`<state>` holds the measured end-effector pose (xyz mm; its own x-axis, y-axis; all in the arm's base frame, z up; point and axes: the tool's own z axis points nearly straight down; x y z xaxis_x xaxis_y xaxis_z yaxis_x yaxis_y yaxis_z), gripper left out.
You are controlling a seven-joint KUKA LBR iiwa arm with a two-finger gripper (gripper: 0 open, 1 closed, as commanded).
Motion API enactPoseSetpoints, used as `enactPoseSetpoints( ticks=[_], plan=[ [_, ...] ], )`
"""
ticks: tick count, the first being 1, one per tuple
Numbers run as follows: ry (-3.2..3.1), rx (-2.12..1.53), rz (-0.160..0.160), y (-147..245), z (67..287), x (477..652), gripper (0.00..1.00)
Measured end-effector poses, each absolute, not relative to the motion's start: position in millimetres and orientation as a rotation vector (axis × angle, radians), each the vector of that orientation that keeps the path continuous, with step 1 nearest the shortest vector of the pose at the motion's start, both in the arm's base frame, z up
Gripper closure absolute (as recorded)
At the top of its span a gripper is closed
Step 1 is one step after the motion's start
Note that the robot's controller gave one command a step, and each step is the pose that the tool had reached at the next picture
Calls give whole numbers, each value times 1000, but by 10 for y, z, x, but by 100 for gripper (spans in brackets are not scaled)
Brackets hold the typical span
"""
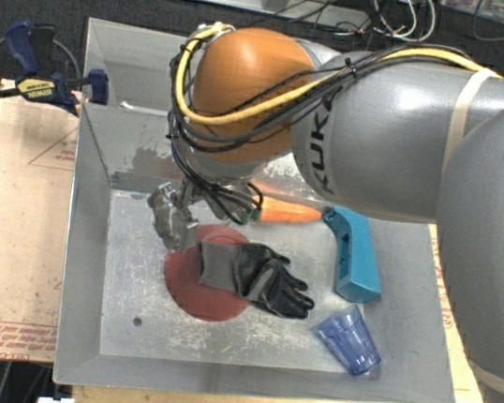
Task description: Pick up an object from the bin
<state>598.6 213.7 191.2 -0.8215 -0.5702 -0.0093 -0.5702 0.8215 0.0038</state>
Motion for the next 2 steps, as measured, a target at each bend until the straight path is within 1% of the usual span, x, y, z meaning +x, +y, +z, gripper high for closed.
enactPoseSetpoints(
  ticks=[1,2],
  plan=[
    [2991,-935,10,2136,1911,5986,100],
    [3000,-897,13,2127,1804,5952,100]
  ],
)
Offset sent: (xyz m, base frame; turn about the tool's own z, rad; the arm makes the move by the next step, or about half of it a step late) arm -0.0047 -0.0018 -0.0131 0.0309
